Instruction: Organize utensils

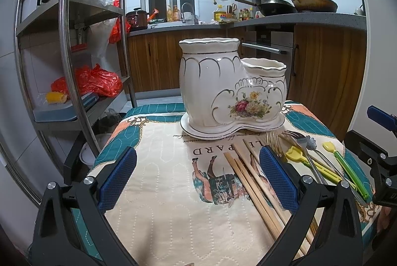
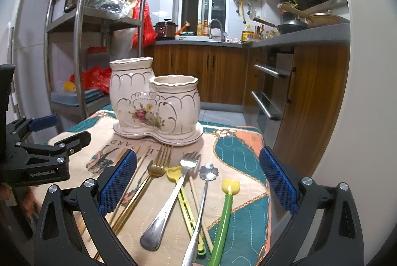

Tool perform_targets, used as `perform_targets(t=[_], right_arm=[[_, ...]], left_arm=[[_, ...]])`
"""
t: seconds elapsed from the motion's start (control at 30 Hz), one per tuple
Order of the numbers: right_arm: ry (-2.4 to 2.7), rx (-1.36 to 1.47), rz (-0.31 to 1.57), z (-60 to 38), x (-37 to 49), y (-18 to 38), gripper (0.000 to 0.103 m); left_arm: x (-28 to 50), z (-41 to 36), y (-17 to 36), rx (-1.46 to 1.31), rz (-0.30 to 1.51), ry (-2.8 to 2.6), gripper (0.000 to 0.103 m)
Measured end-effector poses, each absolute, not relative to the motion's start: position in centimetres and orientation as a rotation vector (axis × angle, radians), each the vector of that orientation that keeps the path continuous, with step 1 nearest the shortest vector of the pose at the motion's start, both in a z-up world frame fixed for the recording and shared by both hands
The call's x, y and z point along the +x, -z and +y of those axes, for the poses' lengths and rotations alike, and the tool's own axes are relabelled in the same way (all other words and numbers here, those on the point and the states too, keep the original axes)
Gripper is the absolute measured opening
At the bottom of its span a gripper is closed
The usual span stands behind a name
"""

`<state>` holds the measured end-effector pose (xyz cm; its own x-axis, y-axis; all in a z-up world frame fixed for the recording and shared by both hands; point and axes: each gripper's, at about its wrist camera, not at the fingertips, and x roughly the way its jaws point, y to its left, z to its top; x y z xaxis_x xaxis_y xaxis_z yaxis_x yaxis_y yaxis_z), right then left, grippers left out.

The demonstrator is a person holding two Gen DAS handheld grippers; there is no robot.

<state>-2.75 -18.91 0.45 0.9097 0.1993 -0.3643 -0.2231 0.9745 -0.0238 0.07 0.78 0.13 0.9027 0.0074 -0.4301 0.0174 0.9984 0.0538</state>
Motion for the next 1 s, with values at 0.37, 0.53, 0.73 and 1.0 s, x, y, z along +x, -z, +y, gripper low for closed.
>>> perform_targets(t=[0.37,0.53,0.73,1.0], right_arm=[[-0.219,-0.069,0.369,-18.80,-2.85,-0.35,0.098],[-0.219,-0.069,0.369,-18.78,-2.83,-0.33,0.098],[-0.219,-0.071,0.369,-18.79,-2.82,-0.35,0.098],[-0.219,-0.071,0.372,-18.66,-2.66,-0.29,0.098]], left_arm=[[0.07,0.67,0.03,0.054,0.448,0.019,0.098],[0.08,0.59,0.10,0.052,0.449,0.020,0.098],[0.11,0.55,0.11,0.052,0.449,0.019,0.098],[0.14,0.51,0.18,0.052,0.453,0.022,0.098]])
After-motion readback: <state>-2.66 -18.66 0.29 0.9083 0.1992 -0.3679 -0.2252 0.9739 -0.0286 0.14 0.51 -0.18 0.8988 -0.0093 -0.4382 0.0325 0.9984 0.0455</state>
